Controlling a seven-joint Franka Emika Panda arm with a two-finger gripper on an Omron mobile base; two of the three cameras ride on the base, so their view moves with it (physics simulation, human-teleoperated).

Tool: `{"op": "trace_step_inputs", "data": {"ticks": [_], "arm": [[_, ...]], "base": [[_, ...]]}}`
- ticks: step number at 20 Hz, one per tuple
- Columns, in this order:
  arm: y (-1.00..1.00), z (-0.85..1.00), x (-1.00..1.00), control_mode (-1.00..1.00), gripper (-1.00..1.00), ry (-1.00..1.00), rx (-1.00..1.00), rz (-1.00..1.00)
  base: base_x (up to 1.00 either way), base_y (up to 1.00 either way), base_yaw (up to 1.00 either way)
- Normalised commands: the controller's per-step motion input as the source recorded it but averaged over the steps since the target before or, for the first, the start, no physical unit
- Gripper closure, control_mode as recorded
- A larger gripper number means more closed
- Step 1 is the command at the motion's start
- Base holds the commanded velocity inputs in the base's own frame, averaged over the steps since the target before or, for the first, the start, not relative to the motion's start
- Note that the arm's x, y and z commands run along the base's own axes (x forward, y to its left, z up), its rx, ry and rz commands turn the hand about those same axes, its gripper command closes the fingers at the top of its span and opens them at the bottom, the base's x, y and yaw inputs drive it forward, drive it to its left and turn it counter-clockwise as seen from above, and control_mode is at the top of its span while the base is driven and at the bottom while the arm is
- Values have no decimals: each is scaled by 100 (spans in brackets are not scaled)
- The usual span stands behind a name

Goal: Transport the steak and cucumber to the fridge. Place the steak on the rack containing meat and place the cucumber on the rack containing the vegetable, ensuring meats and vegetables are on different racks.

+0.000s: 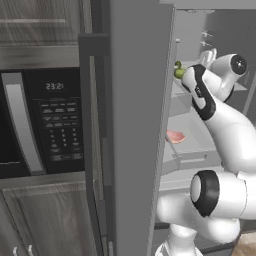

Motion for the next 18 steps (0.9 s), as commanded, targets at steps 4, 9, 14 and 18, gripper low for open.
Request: {"op": "trace_step_inputs", "data": {"ticks": [4,9,14,18], "arm": [[0,-37,70,-100,100,6,0,0],[-3,-32,66,-100,100,8,0,0],[-16,-24,52,-100,100,4,0,4],[-11,-22,44,-100,100,0,0,4]], "base": [[0,0,0],[0,0,0],[0,0,0],[0,0,0]]}}
